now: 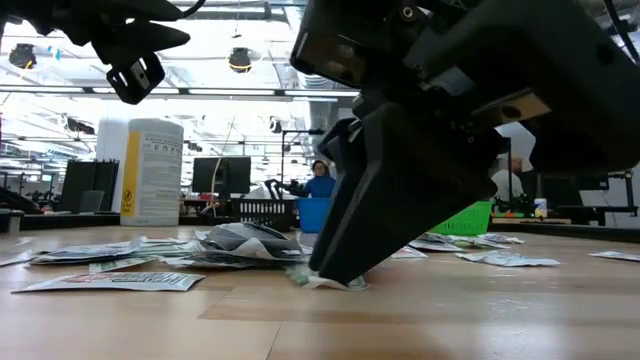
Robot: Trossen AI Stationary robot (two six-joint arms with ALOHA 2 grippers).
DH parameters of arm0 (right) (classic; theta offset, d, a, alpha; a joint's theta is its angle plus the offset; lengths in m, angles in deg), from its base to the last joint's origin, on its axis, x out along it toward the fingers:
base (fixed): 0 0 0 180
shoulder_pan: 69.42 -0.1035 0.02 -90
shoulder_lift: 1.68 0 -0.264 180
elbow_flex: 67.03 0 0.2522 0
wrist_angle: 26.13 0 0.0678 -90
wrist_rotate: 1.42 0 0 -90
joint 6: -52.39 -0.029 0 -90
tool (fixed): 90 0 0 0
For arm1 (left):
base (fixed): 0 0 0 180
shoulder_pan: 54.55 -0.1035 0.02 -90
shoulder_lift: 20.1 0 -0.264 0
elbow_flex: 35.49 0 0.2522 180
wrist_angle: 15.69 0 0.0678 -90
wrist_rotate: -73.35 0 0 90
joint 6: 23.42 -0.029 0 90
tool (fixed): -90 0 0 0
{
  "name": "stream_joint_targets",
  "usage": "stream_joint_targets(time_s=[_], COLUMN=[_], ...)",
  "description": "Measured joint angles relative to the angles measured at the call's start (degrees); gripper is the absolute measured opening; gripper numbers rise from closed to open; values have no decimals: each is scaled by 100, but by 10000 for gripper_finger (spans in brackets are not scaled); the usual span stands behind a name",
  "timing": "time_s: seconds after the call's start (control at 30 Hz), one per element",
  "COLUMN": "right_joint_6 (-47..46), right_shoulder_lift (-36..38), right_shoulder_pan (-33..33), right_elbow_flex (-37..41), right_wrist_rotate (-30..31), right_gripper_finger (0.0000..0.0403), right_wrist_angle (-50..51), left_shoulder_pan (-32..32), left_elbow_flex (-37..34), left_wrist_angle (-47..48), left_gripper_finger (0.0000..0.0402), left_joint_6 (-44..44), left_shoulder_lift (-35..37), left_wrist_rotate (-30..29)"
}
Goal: Pick & Place First Aid Supplies
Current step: Put the green bandage pack in the black bin
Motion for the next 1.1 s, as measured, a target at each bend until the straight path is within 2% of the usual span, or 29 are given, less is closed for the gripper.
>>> stream_joint_targets(time_s=[0.47, 0.73, 0.93, 1.1], right_joint_6=[-33, -755, -1125, -1138], right_shoulder_lift=[-9, -13, 66, 273], right_shoulder_pan=[0, 4, 4, 8], right_elbow_flex=[21, 36, 36, 70], right_wrist_rotate=[45, 13, -73, -102], right_gripper_finger=[55, 5, 4, 3], right_wrist_angle=[266, 215, -129, -3], left_shoulder_pan=[0, 0, 0, 0], left_elbow_flex=[2, 2, 2, 2], left_wrist_angle=[-16, -35, -35, -35], left_gripper_finger=[88, 88, 88, 88], left_joint_6=[-2, -2, -2, -2], left_shoulder_lift=[2, 2, 2, 2], left_wrist_rotate=[0, 0, 0, 0])
